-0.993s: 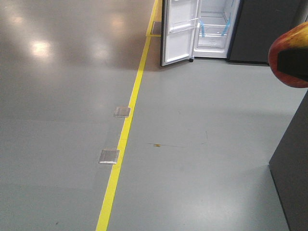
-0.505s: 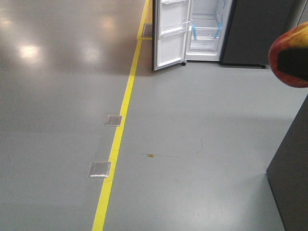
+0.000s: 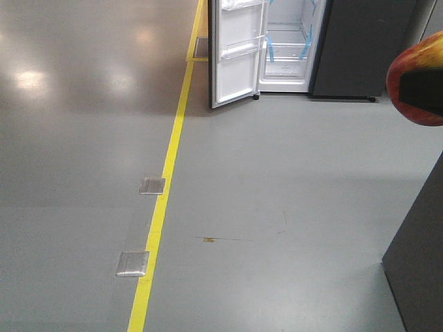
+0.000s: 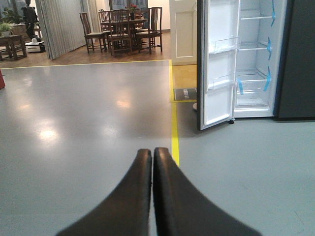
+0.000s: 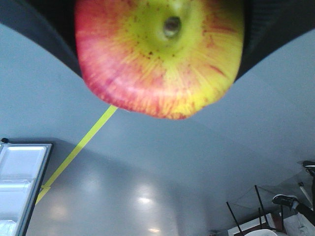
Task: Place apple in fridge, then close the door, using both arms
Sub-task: 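Drive toward the open white refrigerator, apple held in the right gripper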
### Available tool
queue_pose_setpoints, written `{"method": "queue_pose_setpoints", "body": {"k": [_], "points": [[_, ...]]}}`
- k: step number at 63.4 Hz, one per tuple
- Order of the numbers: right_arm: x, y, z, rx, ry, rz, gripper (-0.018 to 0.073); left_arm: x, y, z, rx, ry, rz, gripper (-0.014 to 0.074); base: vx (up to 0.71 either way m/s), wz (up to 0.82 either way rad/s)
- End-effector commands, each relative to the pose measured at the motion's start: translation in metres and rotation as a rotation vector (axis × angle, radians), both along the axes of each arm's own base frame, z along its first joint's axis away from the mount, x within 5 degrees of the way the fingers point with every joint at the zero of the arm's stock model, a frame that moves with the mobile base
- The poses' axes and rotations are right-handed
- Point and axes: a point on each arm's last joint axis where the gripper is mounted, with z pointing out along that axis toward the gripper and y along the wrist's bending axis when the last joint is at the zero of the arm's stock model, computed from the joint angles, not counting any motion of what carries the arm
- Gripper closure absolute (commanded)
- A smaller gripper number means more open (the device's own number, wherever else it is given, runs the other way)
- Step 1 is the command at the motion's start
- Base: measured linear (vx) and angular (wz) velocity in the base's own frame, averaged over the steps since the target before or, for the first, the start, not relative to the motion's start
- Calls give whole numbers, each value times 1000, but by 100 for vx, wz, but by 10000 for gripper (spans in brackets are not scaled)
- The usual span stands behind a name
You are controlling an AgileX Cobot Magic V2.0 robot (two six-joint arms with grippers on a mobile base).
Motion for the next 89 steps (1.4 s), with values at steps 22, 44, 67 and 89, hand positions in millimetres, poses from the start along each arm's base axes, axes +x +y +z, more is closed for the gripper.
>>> {"method": "queue_pose_setpoints", "body": {"k": [22,44,67,89], "points": [[-3,1,14,51,-81,-17,566,0,0,1,-12,-70,6,603,18,-1],[-3,1,14,51,-81,-17,566,0,0,1,-12,-70,6,603,20,-1],[-3,1,14,51,-82,-17,566,0,0,1,-12,-70,6,603,22,0],[-3,1,14,51,-81,-17,566,0,0,1,-12,-70,6,603,22,-1]]}}
